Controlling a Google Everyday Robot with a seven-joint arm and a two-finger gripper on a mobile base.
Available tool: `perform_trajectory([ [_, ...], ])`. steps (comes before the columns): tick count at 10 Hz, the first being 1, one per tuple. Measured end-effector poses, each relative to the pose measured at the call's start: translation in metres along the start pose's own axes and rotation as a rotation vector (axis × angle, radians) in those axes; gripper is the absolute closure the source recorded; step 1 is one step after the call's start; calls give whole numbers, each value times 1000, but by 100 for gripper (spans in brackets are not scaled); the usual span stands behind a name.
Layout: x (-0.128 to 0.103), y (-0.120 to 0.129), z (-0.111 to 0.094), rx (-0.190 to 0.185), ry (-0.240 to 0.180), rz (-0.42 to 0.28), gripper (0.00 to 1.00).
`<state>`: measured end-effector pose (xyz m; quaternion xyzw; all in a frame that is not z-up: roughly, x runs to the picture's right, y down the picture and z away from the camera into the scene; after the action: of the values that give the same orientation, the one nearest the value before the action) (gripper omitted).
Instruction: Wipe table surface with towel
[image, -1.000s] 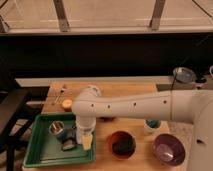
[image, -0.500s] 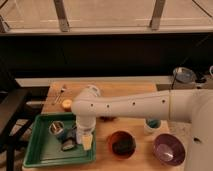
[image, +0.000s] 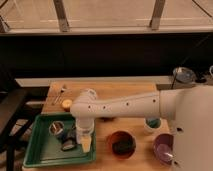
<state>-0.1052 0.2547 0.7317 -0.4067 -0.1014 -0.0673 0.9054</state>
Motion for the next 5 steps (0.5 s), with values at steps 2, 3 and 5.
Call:
perform_trajectory([
  [2, 2, -5, 7, -3, -25, 13, 27],
  [3, 1, -9, 18, -6, -32, 14, 27],
  [5, -8, -15, 38, -11, -33, 5, 27],
])
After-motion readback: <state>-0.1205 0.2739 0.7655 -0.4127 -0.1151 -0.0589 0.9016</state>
